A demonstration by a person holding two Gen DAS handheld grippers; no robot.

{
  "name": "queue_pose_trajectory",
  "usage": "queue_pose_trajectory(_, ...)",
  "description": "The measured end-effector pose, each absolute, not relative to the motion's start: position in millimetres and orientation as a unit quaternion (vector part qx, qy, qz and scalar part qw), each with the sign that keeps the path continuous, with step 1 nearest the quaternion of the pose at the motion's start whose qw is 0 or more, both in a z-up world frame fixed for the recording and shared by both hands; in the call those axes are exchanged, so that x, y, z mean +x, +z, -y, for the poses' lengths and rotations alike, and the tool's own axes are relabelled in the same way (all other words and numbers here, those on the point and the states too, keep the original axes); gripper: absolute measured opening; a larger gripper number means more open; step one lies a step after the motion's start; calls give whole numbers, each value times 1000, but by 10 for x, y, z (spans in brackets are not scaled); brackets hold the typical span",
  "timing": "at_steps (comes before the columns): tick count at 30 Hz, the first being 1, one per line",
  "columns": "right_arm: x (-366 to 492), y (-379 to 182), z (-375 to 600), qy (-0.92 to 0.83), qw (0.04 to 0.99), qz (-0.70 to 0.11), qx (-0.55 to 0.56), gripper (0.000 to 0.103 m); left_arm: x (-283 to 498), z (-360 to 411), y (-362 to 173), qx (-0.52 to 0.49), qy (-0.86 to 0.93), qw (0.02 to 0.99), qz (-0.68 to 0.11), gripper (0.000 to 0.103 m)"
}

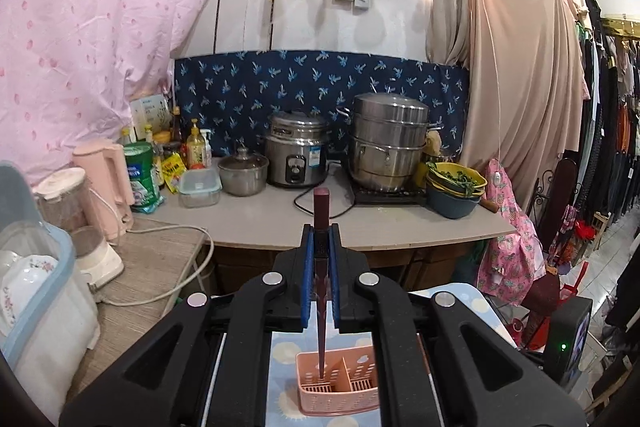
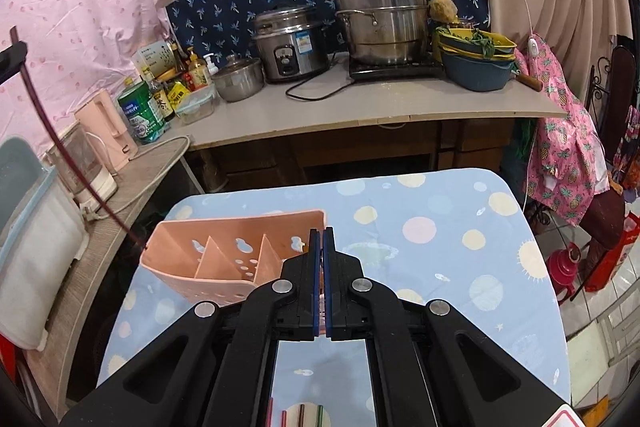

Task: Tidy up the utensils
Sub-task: 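Open the left tool dropping the chopstick in the basket while the right tool releases the spoon, then grasp a green chopstick with the right tool while the left tool grasps another green chopstick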

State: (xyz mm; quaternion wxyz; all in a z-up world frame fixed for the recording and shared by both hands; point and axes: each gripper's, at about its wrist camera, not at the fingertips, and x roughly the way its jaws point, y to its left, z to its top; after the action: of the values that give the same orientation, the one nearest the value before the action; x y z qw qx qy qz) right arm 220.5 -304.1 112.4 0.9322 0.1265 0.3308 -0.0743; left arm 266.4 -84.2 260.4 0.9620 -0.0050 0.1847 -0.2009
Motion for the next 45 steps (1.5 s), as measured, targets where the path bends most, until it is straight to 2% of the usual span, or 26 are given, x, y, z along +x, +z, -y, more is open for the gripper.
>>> queue_pose_trajectory(3,2240,1082,3056,-78,932,-331,127,4,2812,902,2465,-4,-207,957,-201,7)
queue_pose_trajectory(10,2211,1099,3086,-85,932,-325,134,15,2946,943,2235,9,-207,953,-223,9)
queue_pose_trajectory(14,2094,1175,3065,-86,935,-315,137,25,2902,879,2225,8,-201,953,-225,32)
queue_pose_trajectory(16,2003,1214,3032,-84,937,-310,137,31,2842,834,2239,8,-199,955,-221,37)
queue_pose_trajectory(22,1609,1229,2974,-83,937,-310,140,41,2474,679,2221,21,-198,955,-218,52)
queue_pose_trajectory(25,1353,1114,2922,-84,932,-325,139,44,2239,601,2138,34,-194,954,-226,59)
queue_pose_trajectory(27,1168,969,2857,-84,926,-343,131,45,2029,551,2016,52,-194,952,-233,67)
queue_pose_trajectory(30,908,692,2744,-78,914,-377,124,45,1770,488,1826,74,-183,951,-240,70)
queue_pose_trajectory(36,456,142,2480,-75,893,-431,111,45,1426,320,1279,59,-178,934,-304,71)
queue_pose_trajectory(45,95,-235,2294,-77,880,-457,105,45,1021,199,595,65,-164,915,-362,71)
